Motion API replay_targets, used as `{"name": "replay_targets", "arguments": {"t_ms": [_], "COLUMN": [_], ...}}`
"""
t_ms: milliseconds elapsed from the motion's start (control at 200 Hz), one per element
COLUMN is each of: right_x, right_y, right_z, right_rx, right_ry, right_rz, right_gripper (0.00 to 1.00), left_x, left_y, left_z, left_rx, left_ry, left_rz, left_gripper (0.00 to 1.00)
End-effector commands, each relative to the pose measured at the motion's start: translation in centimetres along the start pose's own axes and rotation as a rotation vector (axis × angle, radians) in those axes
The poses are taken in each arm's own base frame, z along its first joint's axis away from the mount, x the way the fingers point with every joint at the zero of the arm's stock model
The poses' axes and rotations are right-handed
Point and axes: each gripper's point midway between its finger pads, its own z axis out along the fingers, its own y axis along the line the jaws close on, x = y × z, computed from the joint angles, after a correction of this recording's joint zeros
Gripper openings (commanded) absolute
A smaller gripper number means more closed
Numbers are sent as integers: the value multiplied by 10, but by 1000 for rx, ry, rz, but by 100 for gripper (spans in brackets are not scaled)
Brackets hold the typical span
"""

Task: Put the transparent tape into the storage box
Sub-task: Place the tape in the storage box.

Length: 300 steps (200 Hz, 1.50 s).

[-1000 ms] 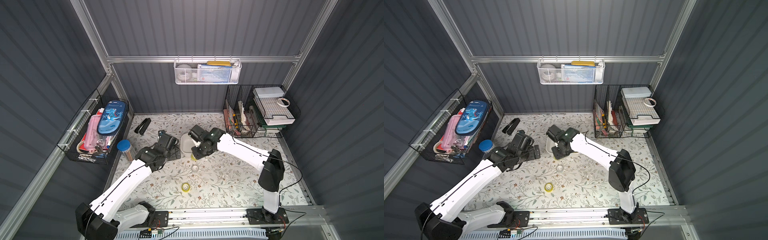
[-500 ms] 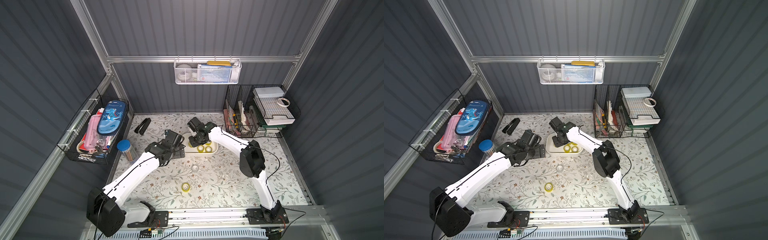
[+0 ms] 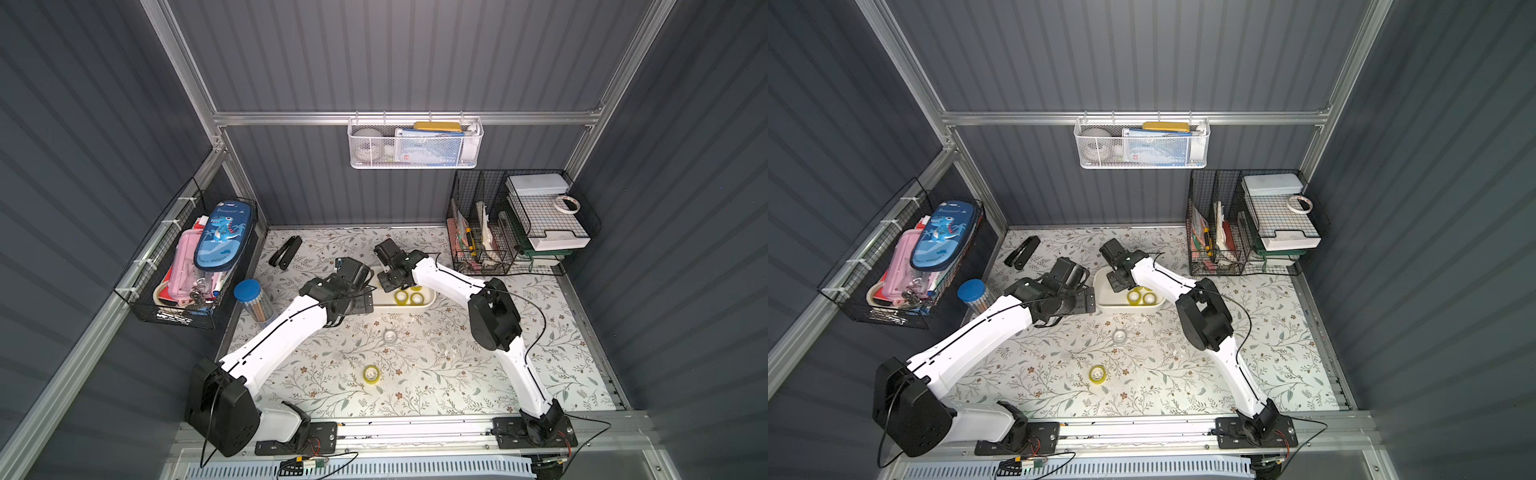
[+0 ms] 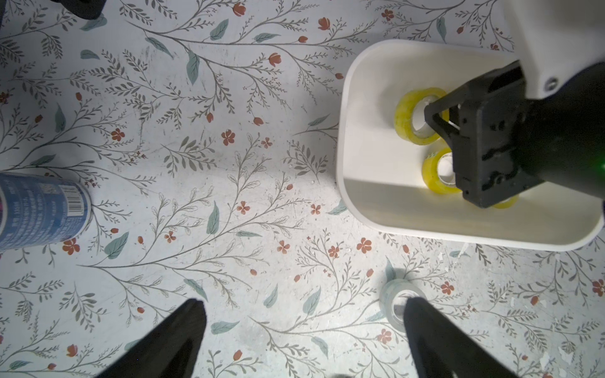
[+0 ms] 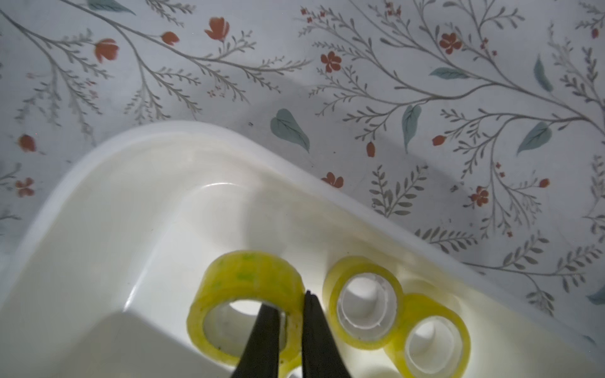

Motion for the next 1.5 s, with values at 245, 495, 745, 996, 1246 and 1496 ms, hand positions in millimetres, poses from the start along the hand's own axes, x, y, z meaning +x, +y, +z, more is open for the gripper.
{"name": "replay_targets", "arguments": {"t_ms": [245,495,745,996,1246,1496], "right_x": [3,8,4,-8,-24,0], "right_y": [-17,-14,-14,-10,-8,-6], "right_z": [20,28,27,19,-7,-58], "right_rx": [68,59,59,44,23,-67], "right_ry": [4,20,10,-20,-51,57], "right_rz": [-26,-20,-17,-9,10,110], "right_gripper": [0,6,22,28,35,65], "left_x": [-12,-12,-12,-10,0,36], "left_y": [-9,-11,-11,-10,-4,-6], "left_z": [0,2,2,1,-3,-8], "left_rx": [18,23,23,22,26,117], "left_ry": [-7,-1,-1,-3,13,103], "left_rz": [23,29,35,37,38,63], "left_gripper": [99,99,99,99,99,99]}}
